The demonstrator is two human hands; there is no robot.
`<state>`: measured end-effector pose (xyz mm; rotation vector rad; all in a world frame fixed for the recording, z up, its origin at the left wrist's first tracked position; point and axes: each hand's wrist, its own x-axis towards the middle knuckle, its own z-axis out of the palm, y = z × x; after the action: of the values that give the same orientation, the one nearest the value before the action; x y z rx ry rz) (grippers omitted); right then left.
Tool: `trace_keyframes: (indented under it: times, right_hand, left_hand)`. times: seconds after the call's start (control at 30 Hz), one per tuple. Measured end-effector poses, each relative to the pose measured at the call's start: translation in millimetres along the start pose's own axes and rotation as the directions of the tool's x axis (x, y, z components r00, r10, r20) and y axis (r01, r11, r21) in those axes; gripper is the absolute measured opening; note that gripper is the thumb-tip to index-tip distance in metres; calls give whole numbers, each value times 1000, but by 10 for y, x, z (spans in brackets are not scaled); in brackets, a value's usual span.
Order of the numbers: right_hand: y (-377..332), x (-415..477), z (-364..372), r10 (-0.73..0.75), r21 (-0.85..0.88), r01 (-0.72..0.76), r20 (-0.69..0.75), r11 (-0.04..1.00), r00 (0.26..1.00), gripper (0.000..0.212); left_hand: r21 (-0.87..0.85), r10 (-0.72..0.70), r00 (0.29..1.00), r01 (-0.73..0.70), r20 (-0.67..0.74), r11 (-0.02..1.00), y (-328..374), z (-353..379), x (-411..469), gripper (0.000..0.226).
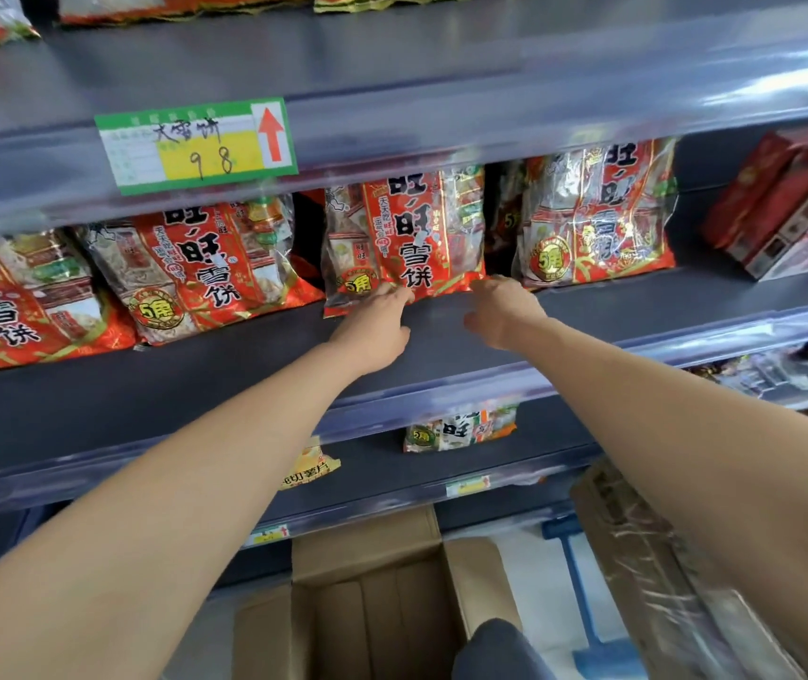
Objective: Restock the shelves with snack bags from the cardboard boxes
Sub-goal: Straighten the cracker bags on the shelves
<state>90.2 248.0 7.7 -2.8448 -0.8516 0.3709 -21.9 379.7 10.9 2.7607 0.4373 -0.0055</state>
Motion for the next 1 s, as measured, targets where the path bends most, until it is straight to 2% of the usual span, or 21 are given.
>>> trace_keyframes:
  times: [0.1, 0.3, 0.37, 0.47, 0.6, 1.0]
  right_hand:
    - [427, 29, -96, 67, -34, -70, -91, 997, 994, 52]
    - [1145, 169, -175, 173, -37, -176, -79, 984, 982, 65]
    - [1298, 222, -195, 200, 12, -200, -43, 980, 979, 76]
    - [1441, 318, -184, 234, 124, -234, 11, 964, 972, 88]
    - [1482, 468, -63, 202, 231, -209, 56, 950, 978, 96]
    - [1458, 755, 16, 234, 397, -194, -54, 897, 971, 98]
  left_hand:
    - [-18, 55, 998, -54, 20, 998, 354, 109, 135, 44]
    - [15, 120, 990, -121, 73, 993, 1041, 353, 479, 45]
    - [51, 73, 994, -77, 80, 996, 1131, 424, 578, 45]
    - [76, -66, 996, 62, 52, 995, 1141, 526, 681, 52]
    - [51, -197, 975, 193, 103, 980, 1099, 644, 783, 62]
    - [57, -215, 969, 209, 125, 976, 1069, 725, 877, 61]
